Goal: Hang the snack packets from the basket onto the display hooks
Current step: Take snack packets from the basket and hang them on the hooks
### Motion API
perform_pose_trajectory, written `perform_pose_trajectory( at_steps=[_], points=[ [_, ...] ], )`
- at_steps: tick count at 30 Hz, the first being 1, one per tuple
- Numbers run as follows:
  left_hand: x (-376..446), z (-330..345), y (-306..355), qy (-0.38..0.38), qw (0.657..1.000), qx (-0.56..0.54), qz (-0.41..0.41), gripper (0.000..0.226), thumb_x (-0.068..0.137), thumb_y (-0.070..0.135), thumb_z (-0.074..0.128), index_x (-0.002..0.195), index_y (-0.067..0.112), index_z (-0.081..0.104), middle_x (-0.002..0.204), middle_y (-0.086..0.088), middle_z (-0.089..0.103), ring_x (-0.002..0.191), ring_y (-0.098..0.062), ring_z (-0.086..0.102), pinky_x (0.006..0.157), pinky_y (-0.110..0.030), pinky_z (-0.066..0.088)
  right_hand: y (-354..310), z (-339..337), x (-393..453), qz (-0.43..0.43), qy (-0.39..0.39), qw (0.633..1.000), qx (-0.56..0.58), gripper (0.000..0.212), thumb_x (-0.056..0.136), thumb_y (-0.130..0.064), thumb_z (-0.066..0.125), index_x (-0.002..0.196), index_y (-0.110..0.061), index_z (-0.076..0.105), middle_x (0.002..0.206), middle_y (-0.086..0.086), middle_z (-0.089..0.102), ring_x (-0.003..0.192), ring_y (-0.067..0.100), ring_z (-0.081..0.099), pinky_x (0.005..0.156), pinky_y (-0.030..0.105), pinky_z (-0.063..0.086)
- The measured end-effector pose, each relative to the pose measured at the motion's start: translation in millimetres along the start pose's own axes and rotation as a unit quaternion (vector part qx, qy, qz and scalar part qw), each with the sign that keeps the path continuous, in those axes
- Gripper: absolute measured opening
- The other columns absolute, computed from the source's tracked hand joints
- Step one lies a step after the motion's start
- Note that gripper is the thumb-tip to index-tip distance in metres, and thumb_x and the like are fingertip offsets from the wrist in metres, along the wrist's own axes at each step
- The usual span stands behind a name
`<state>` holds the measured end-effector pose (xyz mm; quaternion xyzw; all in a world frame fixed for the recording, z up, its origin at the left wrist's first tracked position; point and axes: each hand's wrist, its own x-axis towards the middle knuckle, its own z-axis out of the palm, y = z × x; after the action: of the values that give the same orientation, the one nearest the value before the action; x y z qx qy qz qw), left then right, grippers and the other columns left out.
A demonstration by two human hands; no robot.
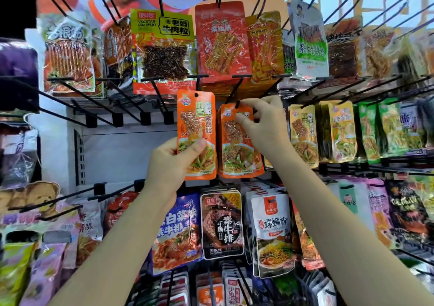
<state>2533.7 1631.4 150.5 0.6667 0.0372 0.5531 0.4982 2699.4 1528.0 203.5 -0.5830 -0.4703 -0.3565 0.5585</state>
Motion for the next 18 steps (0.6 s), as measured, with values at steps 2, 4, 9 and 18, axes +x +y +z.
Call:
perform_pose_trajectory(
  at_steps=[2, 4, 9, 18],
  points=[
    [2, 1, -1, -0.008, 1.0, 0.017, 0.001, 0.01, 0.085, 0.021, 0.077, 0.093, 0.016, 0.077, 0.088, -0.001, 0.079, 0.082, -0.015, 0.076, 0.072, -0.027, 0.06, -4, -4, -6, -0.04, 0.065, 0.997, -0.002, 0.023, 0.099, -0.022, 0.064, 0.117, -0.01, 0.073, 0.106, 0.002, 0.046, 0.09, 0.013, 0.047, 0.075, 0.01, 0.034],
    [6, 7, -1, -0.027, 0.999, 0.024, 0.001, 0.004, 0.084, 0.018, 0.078, 0.088, 0.016, 0.077, 0.083, 0.0, 0.079, 0.076, -0.013, 0.075, 0.065, -0.023, 0.058, -11, -6, -11, -0.049, 0.057, 0.995, 0.059, 0.023, 0.103, -0.025, 0.057, 0.11, -0.011, 0.073, 0.094, 0.001, 0.058, 0.079, 0.01, 0.053, 0.067, 0.014, 0.037],
    [14, 31, 4, -0.079, 0.996, 0.043, -0.006, 0.013, 0.086, 0.024, 0.076, 0.089, 0.011, 0.077, 0.086, -0.004, 0.079, 0.08, -0.019, 0.076, 0.07, -0.033, 0.062, -23, 2, -15, 0.014, -0.042, 0.984, 0.175, 0.042, 0.094, -0.028, 0.071, 0.13, -0.014, 0.055, 0.089, -0.003, 0.073, 0.078, 0.007, 0.07, 0.064, 0.017, 0.052],
    [27, 47, -4, -0.045, 0.991, 0.118, 0.036, 0.027, 0.088, 0.035, 0.077, 0.077, 0.011, 0.075, 0.086, -0.018, 0.076, 0.087, -0.039, 0.072, 0.081, -0.056, 0.058, 6, -1, -3, -0.011, -0.042, 0.989, 0.139, 0.041, 0.095, -0.019, 0.069, 0.134, -0.027, 0.059, 0.083, -0.025, 0.046, 0.071, -0.003, 0.045, 0.064, 0.02, 0.039]
  ],
)
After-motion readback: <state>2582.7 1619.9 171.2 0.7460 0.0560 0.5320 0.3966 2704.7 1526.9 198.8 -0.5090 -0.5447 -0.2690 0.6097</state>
